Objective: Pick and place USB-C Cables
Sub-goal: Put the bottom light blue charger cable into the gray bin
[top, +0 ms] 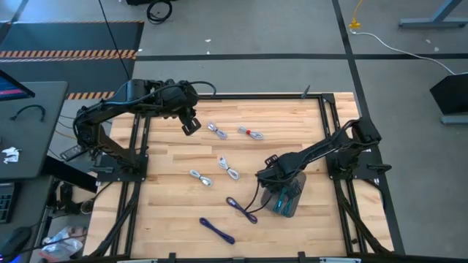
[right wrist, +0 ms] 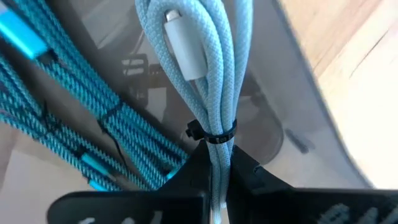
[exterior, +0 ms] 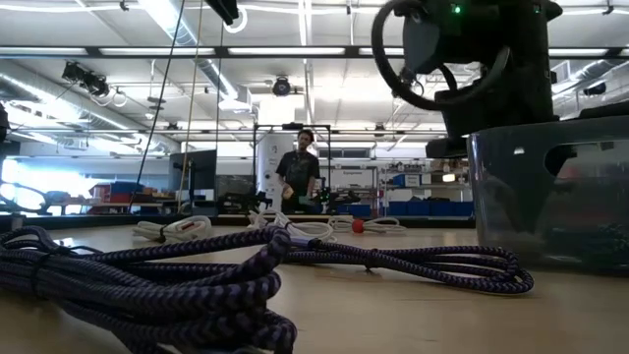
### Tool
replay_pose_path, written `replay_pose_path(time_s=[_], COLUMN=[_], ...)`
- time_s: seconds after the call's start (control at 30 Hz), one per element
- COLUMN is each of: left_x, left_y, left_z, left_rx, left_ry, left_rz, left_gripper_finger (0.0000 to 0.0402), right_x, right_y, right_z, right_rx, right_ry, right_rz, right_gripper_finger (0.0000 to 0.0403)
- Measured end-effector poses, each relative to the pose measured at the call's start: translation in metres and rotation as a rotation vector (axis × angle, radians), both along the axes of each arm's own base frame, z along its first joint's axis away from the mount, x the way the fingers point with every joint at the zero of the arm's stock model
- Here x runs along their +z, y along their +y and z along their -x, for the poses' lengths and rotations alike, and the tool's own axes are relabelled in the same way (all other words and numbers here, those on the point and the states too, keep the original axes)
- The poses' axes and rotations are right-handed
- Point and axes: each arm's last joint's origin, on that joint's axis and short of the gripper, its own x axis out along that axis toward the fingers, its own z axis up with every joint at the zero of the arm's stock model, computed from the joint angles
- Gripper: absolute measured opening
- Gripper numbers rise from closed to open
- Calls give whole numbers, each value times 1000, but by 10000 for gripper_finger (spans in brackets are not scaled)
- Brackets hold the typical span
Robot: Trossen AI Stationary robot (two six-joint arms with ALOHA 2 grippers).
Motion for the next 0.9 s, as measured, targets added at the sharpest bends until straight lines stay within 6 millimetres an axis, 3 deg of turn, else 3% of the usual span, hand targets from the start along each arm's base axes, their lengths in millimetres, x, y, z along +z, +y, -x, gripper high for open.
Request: replay_pose_path(time_s=[0.3, 0.9], left_x=[0, 0], left_y=[0, 0], left_z=[0, 0], left_rx=[0, 2], left_ry=[0, -1], left_rz=[0, 1], left_gripper_finger=[137, 137], right_x=[1, 11], right_y=[1, 4], right_z=[0, -8], right_rx=[25, -1], right_ry=[-7, -45], right_rz=[-17, -18], right_gripper_finger=[49, 56])
